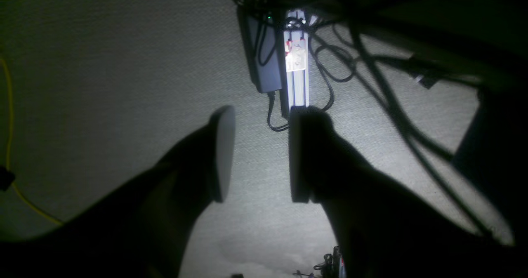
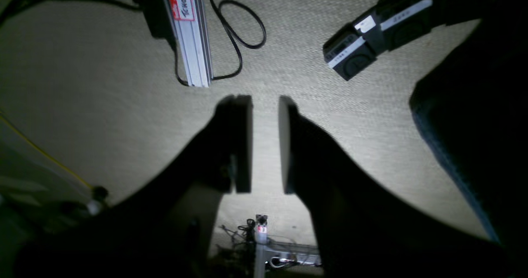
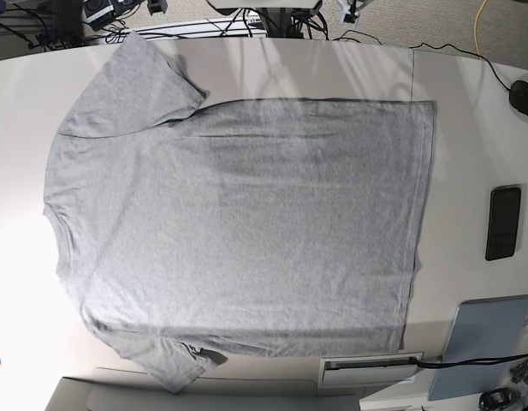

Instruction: Fold the T-shirt properly

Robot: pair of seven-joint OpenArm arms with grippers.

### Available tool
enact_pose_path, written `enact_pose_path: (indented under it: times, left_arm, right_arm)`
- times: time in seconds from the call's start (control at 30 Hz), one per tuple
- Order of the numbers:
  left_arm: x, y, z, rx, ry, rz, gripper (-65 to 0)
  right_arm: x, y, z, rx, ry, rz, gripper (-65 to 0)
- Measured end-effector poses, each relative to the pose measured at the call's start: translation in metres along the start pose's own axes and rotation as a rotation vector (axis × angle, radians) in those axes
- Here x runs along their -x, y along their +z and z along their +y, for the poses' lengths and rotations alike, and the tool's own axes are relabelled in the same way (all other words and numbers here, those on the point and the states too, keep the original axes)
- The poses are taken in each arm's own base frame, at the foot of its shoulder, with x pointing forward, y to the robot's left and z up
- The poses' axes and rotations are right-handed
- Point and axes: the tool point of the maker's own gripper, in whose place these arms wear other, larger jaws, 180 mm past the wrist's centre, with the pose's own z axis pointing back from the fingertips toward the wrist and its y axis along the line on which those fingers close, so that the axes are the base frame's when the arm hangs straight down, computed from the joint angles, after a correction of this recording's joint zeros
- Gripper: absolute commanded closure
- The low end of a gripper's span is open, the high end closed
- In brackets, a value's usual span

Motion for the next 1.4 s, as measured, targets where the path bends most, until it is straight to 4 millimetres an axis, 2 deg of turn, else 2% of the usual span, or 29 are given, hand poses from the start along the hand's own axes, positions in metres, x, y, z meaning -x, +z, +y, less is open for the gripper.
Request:
enact_pose_path:
  times: [0.13,0.27,0.33,0.5,0.6,0.73,0.87,0.97,1.07,1.27,1.33,1.4]
  left_arm:
    - [0.022,0.019,-0.005,0.075,0.026,0.014,-24.1]
    - [0.026,0.043,0.012,0.071,0.026,-0.003,-24.1]
    - [0.022,0.058,0.024,0.056,0.010,-0.032,-24.1]
    - [0.022,0.105,0.044,0.008,-0.094,-0.078,-24.1]
    - [0.013,0.138,0.052,-0.015,-0.183,-0.118,-24.1]
    - [-0.010,0.179,0.058,-0.041,-0.324,-0.151,-24.1]
    - [-0.046,0.214,0.061,-0.060,-0.482,-0.212,-24.1]
    - [-0.082,0.234,0.067,-0.117,-0.562,-0.287,-24.1]
    - [-0.116,0.253,0.072,-0.196,-0.667,-0.365,-24.1]
    - [-0.161,0.266,0.082,-0.311,-0.888,-0.416,-24.4]
    - [-0.169,0.264,0.078,-0.285,-0.933,-0.418,-26.6]
    - [-0.173,0.259,0.069,-0.228,-0.980,-0.420,-29.6]
  right_arm:
    - [0.024,0.014,0.007,-0.004,0.061,0.027,-12.1]
    - [0.032,0.037,0.005,0.014,0.093,0.002,-12.1]
    - [0.029,0.053,-0.001,0.023,0.100,-0.029,-12.1]
    - [0.028,0.109,-0.037,0.088,0.189,-0.064,-12.1]
    - [0.025,0.141,-0.045,0.100,0.290,-0.069,-12.1]
    - [0.012,0.186,-0.053,0.131,0.394,-0.100,-12.1]
    - [-0.015,0.231,-0.071,0.225,0.433,-0.176,-12.1]
    - [-0.035,0.262,-0.078,0.272,0.483,-0.213,-12.1]
    - [-0.068,0.289,-0.084,0.339,0.523,-0.292,-12.1]
    - [-0.101,0.328,-0.090,0.443,0.587,-0.365,-12.1]
    - [-0.111,0.338,-0.090,0.466,0.604,-0.394,-12.8]
    - [-0.114,0.342,-0.091,0.481,0.605,-0.399,-16.5]
